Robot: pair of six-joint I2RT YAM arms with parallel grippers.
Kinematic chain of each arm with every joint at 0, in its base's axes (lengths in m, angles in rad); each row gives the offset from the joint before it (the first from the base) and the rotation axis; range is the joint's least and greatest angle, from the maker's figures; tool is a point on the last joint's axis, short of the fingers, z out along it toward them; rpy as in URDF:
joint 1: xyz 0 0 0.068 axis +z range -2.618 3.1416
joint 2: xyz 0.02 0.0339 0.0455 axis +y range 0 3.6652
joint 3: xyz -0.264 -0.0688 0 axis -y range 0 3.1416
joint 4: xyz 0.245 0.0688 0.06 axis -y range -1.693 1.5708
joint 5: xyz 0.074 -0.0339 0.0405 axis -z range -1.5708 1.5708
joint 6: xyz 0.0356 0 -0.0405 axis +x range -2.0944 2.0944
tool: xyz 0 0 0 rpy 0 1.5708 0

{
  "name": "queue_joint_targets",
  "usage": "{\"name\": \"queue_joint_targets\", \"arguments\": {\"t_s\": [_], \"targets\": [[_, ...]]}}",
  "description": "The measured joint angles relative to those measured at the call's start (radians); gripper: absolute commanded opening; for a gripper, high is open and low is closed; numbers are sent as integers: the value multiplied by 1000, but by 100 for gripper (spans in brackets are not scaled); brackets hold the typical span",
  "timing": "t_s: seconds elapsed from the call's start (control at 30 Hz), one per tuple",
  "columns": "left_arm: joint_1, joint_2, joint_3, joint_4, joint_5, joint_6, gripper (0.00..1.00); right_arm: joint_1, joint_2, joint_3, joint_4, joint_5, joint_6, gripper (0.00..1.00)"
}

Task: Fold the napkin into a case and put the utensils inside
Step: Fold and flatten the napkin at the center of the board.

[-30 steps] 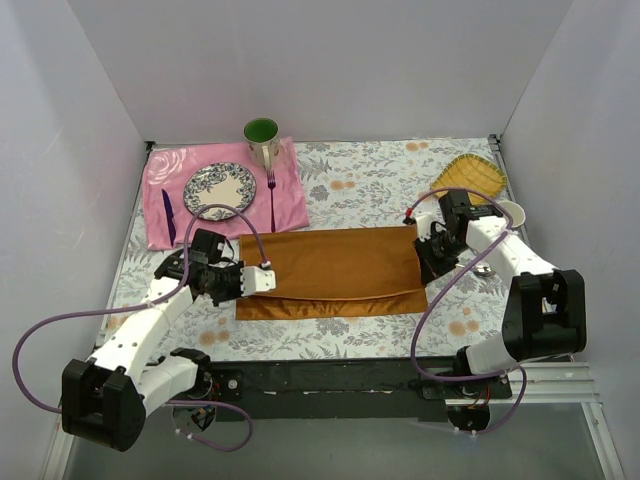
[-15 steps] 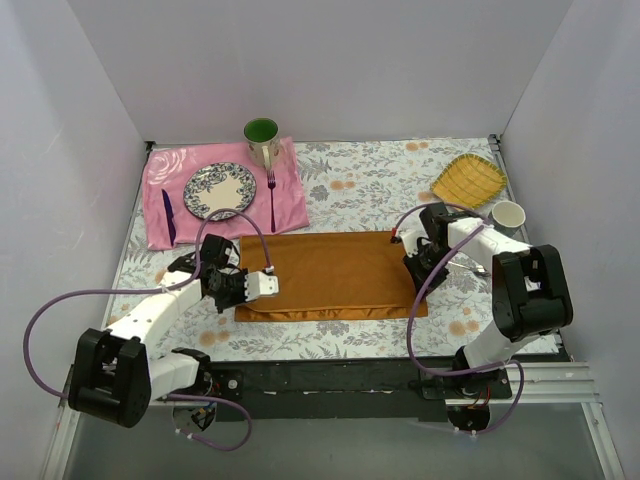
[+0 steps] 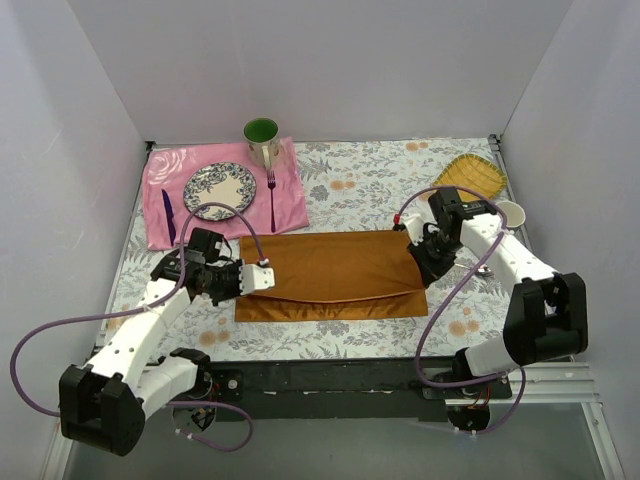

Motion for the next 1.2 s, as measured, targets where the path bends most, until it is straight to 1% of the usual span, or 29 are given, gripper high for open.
{"name": "queue_joint_targets", "arguments": {"t_s": [0.13, 0.33, 0.53, 0.57, 0.63, 0.67, 0.7, 0.77, 0.8, 0.83, 0.9, 0.97, 1.0, 1.03, 1.1, 1.13, 1.17, 1.2], "targets": [[2, -30, 23, -60, 8, 14, 0, 0, -42, -13, -33, 2, -29, 1], [3, -54, 29, -123, 12, 53, 0, 0, -48, -66, -41, 2, -47, 1], [3, -37, -25, -90, 9, 55, 0, 0, 6, -102, -9, -1, -35, 1], [3, -24, -36, -77, 8, 49, 0, 0, 20, -104, 4, -2, -30, 3], [3, 5, -48, -53, 5, 39, 0, 0, 41, -106, 23, -2, -20, 15], [3, 20, -53, -41, 5, 34, 1, 0, 48, -106, 29, -4, -17, 23], [3, 31, -58, -31, 5, 33, 12, 0, 54, -106, 34, -7, -14, 39], [3, 41, -69, -15, 5, 31, 25, 0, 62, -106, 39, -17, -16, 53], [3, 41, -71, -15, 6, 33, 35, 0, 62, -106, 38, -21, -14, 70], [3, 41, -71, -19, 7, 34, 38, 0, 61, -106, 35, -29, -23, 74], [3, 35, -68, -36, 14, 36, 40, 0, 56, -104, 23, -36, -28, 77], [3, 20, -58, -62, 21, 33, 42, 0, 42, -87, -6, -42, -41, 76], [3, 12, -47, -75, 24, 24, 43, 0, 32, -74, -16, -44, -45, 72], [3, 9, -36, -80, 29, 16, 47, 0, 19, -58, -20, -48, -48, 70], [3, 11, -5, -77, 41, -26, 51, -1, 5, -18, -21, -59, -48, 65], [3, 22, 11, -66, 48, -55, 53, -1, 4, -1, -16, -65, -46, 65], [3, 40, 29, -52, 58, -85, 59, -1, 8, 19, -8, -74, -42, 64], [3, 68, 46, -31, 67, -118, 64, -1, 19, 43, -4, -84, -33, 66]]}}
